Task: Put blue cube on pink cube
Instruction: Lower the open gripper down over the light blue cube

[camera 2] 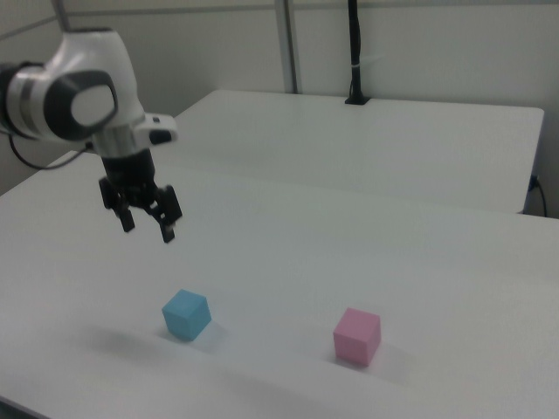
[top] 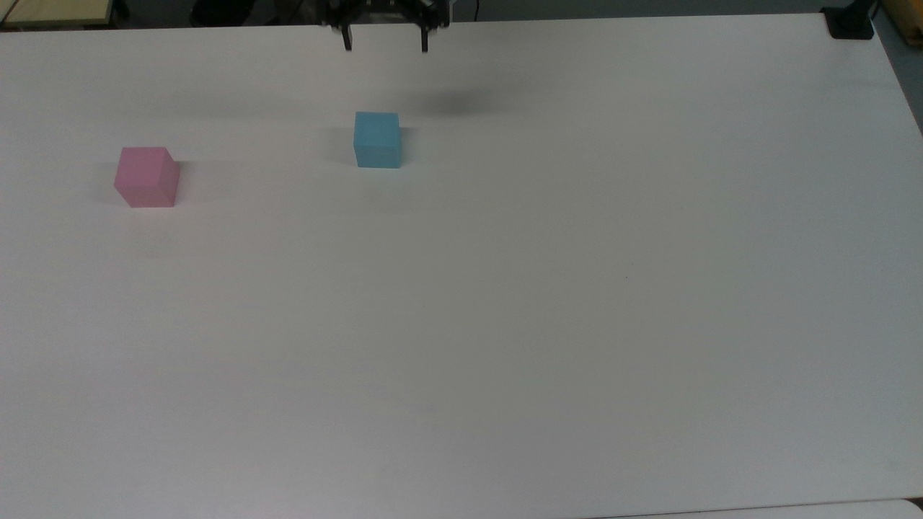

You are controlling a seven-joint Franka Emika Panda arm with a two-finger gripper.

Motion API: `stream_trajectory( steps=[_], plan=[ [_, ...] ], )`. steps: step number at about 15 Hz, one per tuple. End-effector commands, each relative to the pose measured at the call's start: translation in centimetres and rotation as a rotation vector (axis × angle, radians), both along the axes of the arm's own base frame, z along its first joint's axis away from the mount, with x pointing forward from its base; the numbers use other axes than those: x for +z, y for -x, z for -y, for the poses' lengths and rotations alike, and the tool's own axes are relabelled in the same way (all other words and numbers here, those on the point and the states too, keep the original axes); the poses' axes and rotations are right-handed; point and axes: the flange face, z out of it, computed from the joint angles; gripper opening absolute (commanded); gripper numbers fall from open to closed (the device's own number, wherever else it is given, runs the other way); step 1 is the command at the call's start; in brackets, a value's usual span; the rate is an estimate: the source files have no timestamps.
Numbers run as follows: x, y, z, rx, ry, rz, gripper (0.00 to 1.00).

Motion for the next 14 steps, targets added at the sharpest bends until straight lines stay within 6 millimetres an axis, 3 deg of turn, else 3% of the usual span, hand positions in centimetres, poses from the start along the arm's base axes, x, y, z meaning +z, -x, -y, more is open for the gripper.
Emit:
stream_trajectory(
  steps=[1, 6, 9, 14],
  plan=[
    [-5.8, -0.2, 1.1, -0.018, 0.001, -0.023, 1.00],
    [-11.9, -0.1, 2.0, -0.032, 0.002, -0.009, 1.00],
    [-14.1, -0.5, 2.4, -0.027, 0.017, -0.010, 1.00],
    [-15.5, -0.7, 3.6, -0.025, 0.043, -0.026, 1.00]
  ],
)
